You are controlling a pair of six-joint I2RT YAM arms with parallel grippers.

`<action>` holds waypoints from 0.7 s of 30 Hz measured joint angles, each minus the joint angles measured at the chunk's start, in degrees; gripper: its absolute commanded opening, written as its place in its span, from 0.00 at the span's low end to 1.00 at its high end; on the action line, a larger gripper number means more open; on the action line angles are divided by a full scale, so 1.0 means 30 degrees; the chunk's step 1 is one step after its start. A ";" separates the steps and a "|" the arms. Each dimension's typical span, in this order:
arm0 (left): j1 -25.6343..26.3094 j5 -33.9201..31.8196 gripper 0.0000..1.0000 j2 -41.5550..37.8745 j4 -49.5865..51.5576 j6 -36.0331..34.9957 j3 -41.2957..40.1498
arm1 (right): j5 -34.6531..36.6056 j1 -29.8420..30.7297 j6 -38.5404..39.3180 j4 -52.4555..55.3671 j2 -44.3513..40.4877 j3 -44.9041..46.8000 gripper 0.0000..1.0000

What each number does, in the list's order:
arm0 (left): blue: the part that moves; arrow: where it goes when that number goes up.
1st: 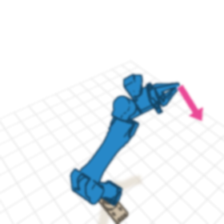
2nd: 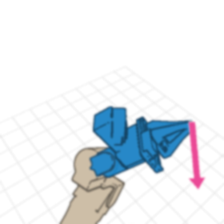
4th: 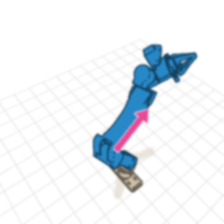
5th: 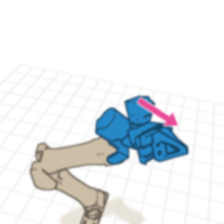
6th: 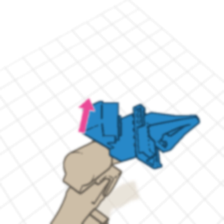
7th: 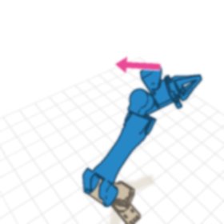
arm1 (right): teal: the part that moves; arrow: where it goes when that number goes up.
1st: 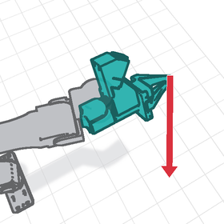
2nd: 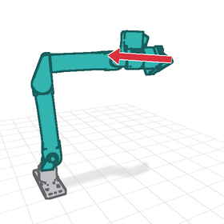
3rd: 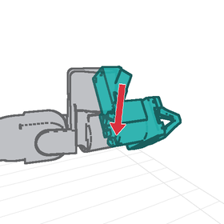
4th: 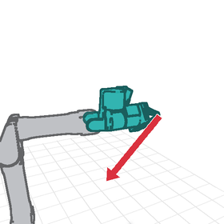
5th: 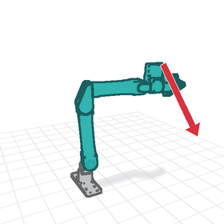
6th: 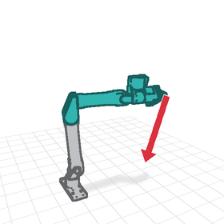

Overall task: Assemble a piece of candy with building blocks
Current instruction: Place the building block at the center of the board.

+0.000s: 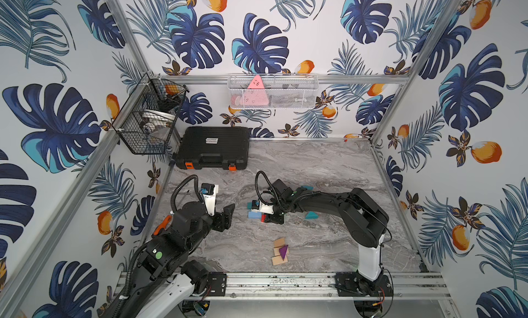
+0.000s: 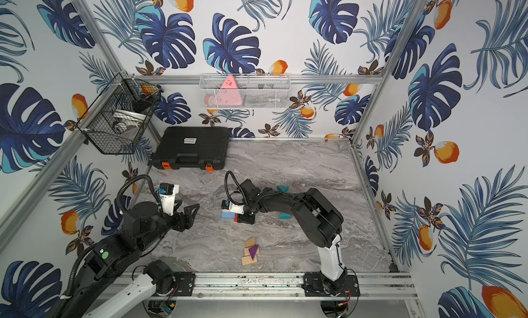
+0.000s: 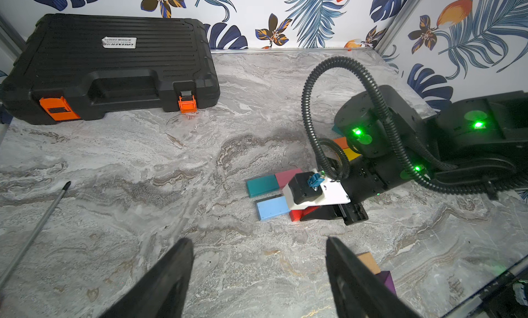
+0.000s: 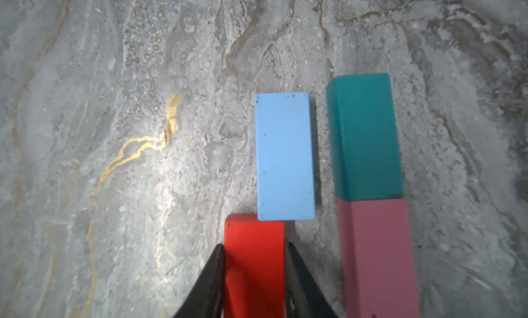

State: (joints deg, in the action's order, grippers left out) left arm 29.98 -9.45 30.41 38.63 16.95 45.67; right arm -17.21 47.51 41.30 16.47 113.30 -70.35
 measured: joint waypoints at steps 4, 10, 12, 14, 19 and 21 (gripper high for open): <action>0.0000 0.0051 0.77 0.0058 0.0000 0.0000 0.0000 | -0.0087 -0.0087 0.0364 0.0291 0.0204 -0.0342 0.33; 0.0000 0.0095 0.77 0.0153 0.0000 0.0000 0.0000 | -0.0270 -0.0189 0.0597 0.0386 0.0277 -0.0423 0.34; 0.0000 0.0095 0.77 0.0204 0.0000 -0.0007 0.0000 | -0.0342 -0.0240 0.0634 0.0393 0.0350 -0.0488 0.34; 0.0000 0.0102 0.77 0.0262 0.0000 -0.0007 0.0000 | -0.0430 -0.0321 0.0758 0.0393 0.0459 -0.0619 0.34; 0.0000 0.0102 0.77 0.0444 0.0000 -0.0007 0.0000 | -0.0634 -0.0393 0.0991 0.0532 0.1020 -0.1202 0.35; 0.0000 0.0109 0.77 0.0459 0.0000 -0.0007 0.0000 | -0.0721 -0.0401 0.1049 0.0546 0.1071 -0.1246 0.35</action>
State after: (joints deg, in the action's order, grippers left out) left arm 29.98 -9.13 31.79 38.63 16.93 45.67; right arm -19.38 46.30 44.45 18.11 116.51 -74.08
